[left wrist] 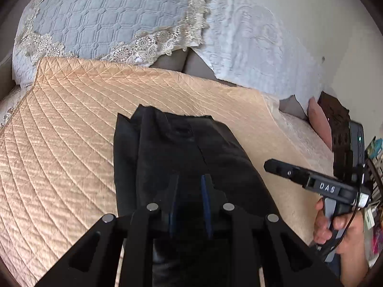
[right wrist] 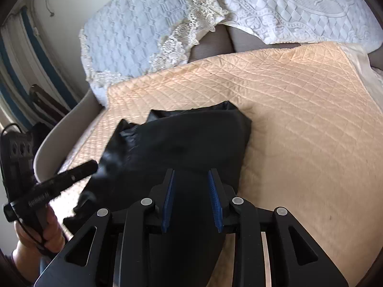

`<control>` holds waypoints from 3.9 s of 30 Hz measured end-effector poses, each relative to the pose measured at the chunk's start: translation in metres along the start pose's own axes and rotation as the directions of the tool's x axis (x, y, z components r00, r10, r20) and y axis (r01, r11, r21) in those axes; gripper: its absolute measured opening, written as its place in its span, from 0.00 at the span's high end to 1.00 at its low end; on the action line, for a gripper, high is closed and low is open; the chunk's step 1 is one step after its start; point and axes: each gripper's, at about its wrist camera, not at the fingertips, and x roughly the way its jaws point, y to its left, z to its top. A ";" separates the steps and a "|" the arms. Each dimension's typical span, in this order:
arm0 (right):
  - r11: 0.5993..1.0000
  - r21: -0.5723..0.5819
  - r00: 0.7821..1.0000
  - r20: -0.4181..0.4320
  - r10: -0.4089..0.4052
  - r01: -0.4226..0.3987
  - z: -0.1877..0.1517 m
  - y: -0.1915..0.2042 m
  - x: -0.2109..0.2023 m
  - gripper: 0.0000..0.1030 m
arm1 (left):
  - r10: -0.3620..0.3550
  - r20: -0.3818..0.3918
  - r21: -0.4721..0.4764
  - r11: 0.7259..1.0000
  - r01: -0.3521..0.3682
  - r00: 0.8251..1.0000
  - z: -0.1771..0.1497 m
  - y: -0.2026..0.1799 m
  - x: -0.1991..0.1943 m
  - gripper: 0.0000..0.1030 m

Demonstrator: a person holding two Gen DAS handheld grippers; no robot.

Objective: Fold large clothes

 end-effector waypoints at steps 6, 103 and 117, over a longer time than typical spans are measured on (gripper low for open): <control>0.998 -0.043 0.999 -0.020 0.042 -0.043 -0.054 0.016 -0.015 0.71 | 0.041 -0.003 0.014 0.999 -0.041 0.999 -0.040 0.006 -0.006 0.79; 0.946 0.233 0.962 -0.095 0.254 -0.227 -0.013 -0.058 0.053 0.27 | -0.190 -0.151 -0.226 0.962 0.154 0.970 0.010 0.070 0.064 0.20; 0.950 0.225 0.963 -0.115 0.244 -0.214 -0.016 -0.050 0.060 0.27 | -0.106 -0.151 -0.167 0.983 0.080 0.983 0.001 0.058 0.059 0.29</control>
